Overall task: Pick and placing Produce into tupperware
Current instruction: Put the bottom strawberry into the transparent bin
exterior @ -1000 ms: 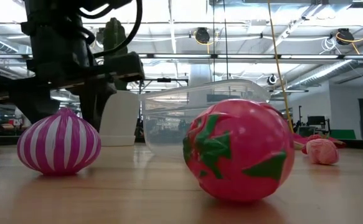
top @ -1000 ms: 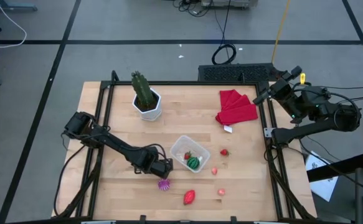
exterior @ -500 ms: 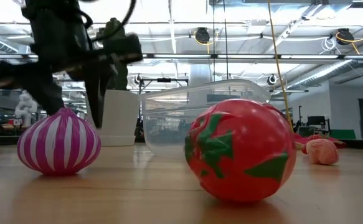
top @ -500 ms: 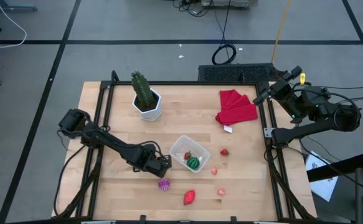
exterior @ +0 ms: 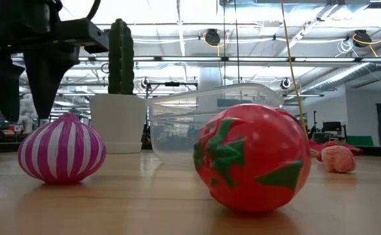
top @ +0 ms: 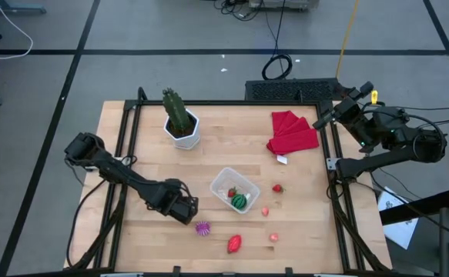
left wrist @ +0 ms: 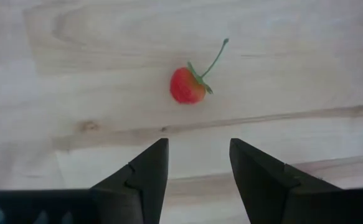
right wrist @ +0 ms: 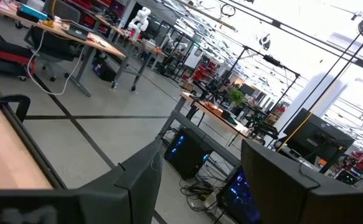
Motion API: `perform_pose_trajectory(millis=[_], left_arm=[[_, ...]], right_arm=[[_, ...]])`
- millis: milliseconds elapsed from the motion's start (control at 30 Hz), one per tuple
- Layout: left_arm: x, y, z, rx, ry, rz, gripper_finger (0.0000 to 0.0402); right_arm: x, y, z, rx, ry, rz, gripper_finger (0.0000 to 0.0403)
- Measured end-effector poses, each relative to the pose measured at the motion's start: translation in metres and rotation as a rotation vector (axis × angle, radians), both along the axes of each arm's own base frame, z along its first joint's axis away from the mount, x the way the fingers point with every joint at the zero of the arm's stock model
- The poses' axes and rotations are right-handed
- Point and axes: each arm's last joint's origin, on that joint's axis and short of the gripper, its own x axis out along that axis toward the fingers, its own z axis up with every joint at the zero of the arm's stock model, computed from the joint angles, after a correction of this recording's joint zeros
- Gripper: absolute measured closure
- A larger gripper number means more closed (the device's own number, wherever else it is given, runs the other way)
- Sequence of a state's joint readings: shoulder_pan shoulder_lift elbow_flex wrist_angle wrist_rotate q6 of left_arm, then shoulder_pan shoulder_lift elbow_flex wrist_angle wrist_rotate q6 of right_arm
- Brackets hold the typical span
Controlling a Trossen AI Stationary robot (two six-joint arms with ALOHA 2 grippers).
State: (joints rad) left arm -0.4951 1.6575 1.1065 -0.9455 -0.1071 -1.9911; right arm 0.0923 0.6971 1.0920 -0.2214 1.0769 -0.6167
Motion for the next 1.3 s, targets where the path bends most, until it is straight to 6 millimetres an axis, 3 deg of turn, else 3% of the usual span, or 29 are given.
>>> perform_pose_trajectory(millis=[767,1067,1300], left_arm=[[0.004,0.008,0.000,0.094,-0.011,-0.260,0.0227],[-0.004,0.009,-0.030,0.001,-0.019,-0.283,0.0227],[-0.006,0.010,-0.036,0.002,-0.029,-0.285,0.0227]], right_arm=[[0.000,0.000,0.000,0.015,-0.023,0.001,0.0193],[0.000,0.000,0.000,0.016,-0.024,0.002,0.0193],[0.000,0.000,0.000,0.016,-0.029,0.002,0.0193]])
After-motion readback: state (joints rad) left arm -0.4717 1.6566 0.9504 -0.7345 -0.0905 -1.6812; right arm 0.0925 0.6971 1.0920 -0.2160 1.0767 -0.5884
